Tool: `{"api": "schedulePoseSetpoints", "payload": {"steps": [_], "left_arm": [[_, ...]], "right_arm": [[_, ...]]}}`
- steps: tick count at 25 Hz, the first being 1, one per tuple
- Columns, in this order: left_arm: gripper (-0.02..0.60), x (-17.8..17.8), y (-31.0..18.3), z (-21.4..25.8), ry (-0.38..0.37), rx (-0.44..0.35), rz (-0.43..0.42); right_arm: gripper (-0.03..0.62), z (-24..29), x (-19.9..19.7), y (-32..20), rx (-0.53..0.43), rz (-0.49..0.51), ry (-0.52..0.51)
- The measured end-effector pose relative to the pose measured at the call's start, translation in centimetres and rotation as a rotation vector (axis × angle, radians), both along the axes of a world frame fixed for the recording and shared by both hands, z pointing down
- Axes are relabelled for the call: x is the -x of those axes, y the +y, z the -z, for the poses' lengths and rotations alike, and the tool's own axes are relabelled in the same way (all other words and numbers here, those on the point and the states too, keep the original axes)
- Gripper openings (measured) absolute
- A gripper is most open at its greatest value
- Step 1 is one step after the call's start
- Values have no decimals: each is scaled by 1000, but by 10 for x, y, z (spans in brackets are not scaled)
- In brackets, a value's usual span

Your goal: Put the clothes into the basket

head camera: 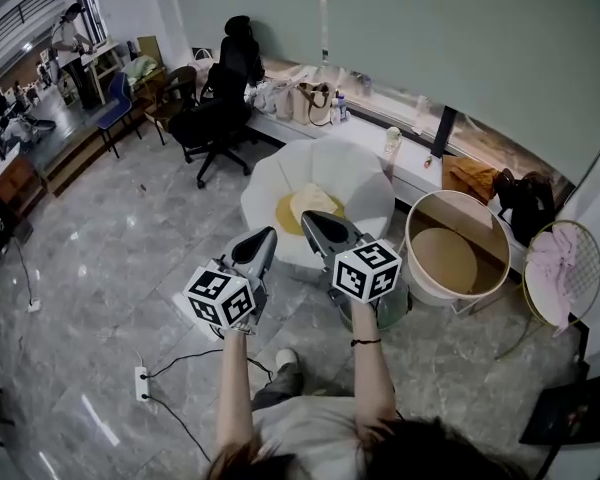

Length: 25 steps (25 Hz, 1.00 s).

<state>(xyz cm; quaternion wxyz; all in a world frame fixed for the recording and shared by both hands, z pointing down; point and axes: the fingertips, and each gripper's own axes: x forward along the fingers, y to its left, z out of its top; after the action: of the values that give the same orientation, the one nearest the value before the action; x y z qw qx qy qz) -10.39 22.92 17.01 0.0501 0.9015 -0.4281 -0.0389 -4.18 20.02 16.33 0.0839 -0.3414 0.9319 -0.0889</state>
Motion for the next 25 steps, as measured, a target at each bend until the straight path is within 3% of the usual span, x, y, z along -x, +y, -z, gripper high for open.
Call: {"api": "schedulePoseSetpoints", "payload": {"steps": [15, 25], "left_arm": [[11, 22, -90, -10, 21, 29, -85], [11, 54, -140, -26, 77, 67, -109]], "right_arm": [[9, -11, 18, -81, 30, -80, 7], [9, -28, 50, -128, 74, -95, 26]]}}
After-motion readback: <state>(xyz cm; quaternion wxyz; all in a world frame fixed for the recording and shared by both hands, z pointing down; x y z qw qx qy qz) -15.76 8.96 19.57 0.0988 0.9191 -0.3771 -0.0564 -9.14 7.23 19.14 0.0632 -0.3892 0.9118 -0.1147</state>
